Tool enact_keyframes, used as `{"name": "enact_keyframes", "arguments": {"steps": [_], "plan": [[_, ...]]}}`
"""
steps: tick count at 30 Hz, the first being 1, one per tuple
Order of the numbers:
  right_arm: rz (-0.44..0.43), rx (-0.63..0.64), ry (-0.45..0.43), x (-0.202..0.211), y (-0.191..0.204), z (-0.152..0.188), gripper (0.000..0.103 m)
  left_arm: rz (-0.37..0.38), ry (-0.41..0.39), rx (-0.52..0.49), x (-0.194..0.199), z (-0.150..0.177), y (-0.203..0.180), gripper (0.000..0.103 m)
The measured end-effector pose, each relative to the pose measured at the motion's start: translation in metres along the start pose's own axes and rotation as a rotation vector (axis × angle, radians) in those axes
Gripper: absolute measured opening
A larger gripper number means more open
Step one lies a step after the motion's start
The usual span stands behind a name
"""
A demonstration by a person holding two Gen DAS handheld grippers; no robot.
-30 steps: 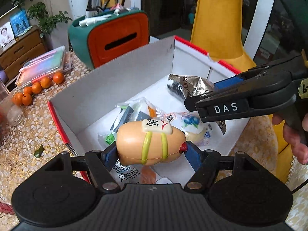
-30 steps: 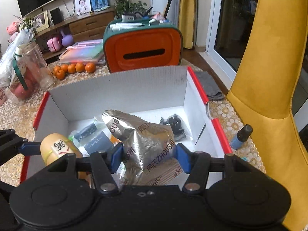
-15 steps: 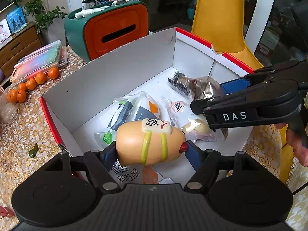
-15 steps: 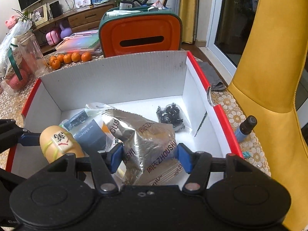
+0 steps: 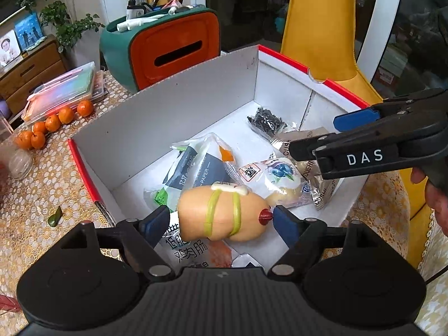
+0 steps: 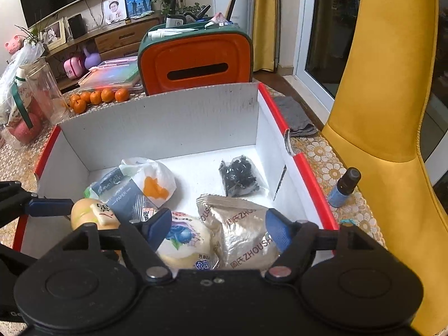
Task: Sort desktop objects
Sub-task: 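Open both tools to drop the bread toy and foil bag into the box, then withdraw both tools from the box back over the table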
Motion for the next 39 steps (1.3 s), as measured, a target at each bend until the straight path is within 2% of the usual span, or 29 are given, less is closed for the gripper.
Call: {"name": "enact_keyframes", "arguments": {"steps": [5, 9, 26, 31, 39], "plan": [[-0.008, -0.002, 0.000, 0.007, 0.003, 0.002, 0.074, 0.005, -0.011, 0.015, 0.010, 0.003, 0.001, 0.081], [-0.008, -0.005, -0.006, 0.014, 0.007, 0.003, 0.086, 0.020, -0.032, 0.034, 0.022, 0.006, 0.003, 0.084], [-0.058, 0.028, -0.038, 0.063, 0.044, 0.010, 0.089, 0.053, -0.105, 0.073, 0.094, 0.033, 0.018, 0.089], [-0.079, 0.050, -0.049, 0.078, 0.063, 0.015, 0.090, 0.040, -0.122, 0.097, 0.121, 0.052, 0.034, 0.089], [-0.120, 0.117, -0.076, 0.101, 0.108, 0.025, 0.092, -0.013, -0.135, 0.169, 0.156, 0.092, 0.082, 0.089]]}}
Point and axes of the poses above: each gripper's, at about its wrist camera, not at the fingertips, and x roughly against the way its jaws point, y to its left, z to its underside, the point moved 1 cm from there along -x, roughly the way its jaws point, and after that the axes turned 2 degrees about x, right-handed, at the moved point
